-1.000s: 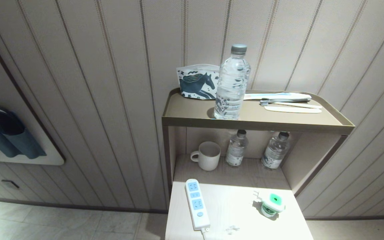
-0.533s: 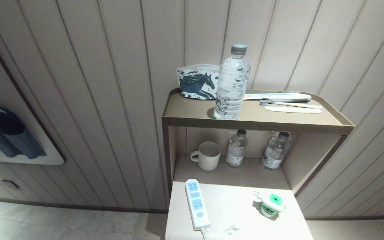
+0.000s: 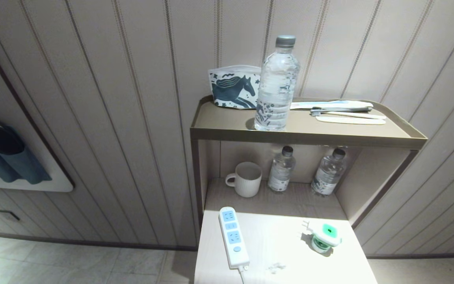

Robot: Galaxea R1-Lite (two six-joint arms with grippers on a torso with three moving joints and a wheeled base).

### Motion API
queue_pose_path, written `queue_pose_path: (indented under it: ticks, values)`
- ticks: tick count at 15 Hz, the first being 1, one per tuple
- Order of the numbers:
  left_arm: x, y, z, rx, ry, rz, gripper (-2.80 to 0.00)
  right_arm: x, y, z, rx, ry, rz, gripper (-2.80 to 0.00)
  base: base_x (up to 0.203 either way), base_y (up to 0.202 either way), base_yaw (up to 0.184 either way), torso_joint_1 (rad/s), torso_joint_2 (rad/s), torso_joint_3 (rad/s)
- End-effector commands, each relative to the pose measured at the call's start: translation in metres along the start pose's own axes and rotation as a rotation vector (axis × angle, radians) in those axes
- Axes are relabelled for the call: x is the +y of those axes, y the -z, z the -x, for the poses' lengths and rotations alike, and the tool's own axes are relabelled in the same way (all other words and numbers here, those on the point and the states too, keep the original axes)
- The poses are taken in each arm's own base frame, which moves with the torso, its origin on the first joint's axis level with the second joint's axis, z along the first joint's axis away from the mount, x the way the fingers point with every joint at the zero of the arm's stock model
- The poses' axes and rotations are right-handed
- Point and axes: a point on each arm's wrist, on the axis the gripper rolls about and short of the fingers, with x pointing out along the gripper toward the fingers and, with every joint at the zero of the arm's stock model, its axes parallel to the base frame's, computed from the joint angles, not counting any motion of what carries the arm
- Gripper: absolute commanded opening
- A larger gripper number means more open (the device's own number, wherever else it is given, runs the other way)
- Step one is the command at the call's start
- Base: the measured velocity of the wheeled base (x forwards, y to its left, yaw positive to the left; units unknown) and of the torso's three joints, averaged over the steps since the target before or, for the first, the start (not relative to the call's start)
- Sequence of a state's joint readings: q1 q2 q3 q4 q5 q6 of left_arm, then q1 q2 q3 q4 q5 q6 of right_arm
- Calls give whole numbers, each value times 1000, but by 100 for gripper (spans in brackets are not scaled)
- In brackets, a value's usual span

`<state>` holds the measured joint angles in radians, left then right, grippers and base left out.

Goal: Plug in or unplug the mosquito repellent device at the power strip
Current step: Pick up the mosquito repellent liquid

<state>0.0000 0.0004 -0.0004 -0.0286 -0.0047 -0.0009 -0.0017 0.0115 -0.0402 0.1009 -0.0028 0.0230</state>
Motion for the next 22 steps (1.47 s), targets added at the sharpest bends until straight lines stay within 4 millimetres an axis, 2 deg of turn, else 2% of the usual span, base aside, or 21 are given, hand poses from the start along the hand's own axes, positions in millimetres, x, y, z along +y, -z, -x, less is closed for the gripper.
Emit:
queue_pose_path:
  ticks: [1,8,22]
  values:
    - [0,0,0,-1,0,1,-280,0,0,0,1,0,0,-280,0,0,0,-163,335,179]
    - [0,0,0,-1,0,1,-280,0,0,0,1,0,0,-280,0,0,0,-166,366,194]
    - [0,0,0,-1,0,1,-280,0,0,0,1,0,0,-280,0,0,0,-233,526,291]
